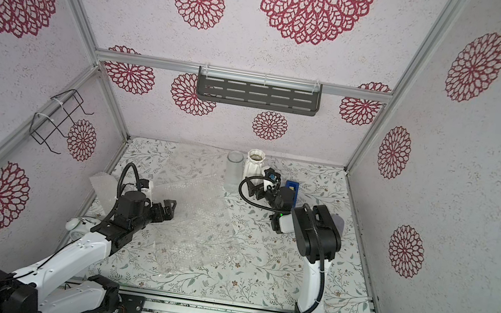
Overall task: Wrap vases in bubble wrap
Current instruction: Pick up the vase from the center of the board, then adjust the bubble wrap at the center of the board.
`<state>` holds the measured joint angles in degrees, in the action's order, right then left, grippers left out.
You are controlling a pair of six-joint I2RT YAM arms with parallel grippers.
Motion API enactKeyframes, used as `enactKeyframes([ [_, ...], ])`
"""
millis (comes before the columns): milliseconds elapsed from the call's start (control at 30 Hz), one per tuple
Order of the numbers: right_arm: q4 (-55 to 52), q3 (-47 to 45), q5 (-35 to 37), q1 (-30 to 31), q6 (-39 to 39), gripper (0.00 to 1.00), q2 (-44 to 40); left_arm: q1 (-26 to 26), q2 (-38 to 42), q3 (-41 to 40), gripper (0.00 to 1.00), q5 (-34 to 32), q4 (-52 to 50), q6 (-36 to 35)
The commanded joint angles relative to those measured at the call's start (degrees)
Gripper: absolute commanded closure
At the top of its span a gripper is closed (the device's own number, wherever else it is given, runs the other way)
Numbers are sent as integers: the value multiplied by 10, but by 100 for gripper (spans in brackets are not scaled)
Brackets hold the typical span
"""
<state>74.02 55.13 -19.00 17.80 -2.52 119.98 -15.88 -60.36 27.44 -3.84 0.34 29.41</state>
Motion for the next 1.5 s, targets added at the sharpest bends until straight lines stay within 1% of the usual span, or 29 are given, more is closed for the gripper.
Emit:
enactKeyframes([
  [0, 40, 27, -31, -6, 21, 1, 12, -2, -5, 1, 1, -10, 15, -18],
  [367, 29, 69, -50, -9, 46, 6, 41, -2, -38, 11, 1, -16, 15, -5],
  [467, 21, 77, -58, -9, 57, 9, 42, -2, -51, 12, 1, -17, 22, 23],
  [533, 24, 76, -58, -9, 62, 13, 42, -1, -64, 11, 2, -1, 38, 38],
  [667, 31, 62, -50, -9, 65, 17, 28, -2, -99, 32, 2, -15, 22, 62],
  [800, 18, 50, -51, -9, 67, 26, -3, -2, -136, 67, 2, -12, -9, 69],
  [933, 14, 24, -24, -9, 67, 32, -42, -2, -186, 121, 2, -29, -62, 79],
  [1033, 15, 0, -11, -8, 66, 36, -70, -1, -225, 160, 2, -28, -83, 85],
  [1133, 14, -27, 5, -4, 61, 38, -100, -1, -264, 197, 2, -17, -105, 91],
  [1300, 5, -73, 23, 9, 49, 41, -154, 0, -334, 266, 3, -19, -144, 93],
  [1367, -5, -89, 18, 16, 40, 42, -177, 0, -360, 288, 3, -17, -148, 89],
  [1467, -28, -120, 29, 34, 20, 42, -223, 5, -395, 318, 3, -19, -150, 80],
])
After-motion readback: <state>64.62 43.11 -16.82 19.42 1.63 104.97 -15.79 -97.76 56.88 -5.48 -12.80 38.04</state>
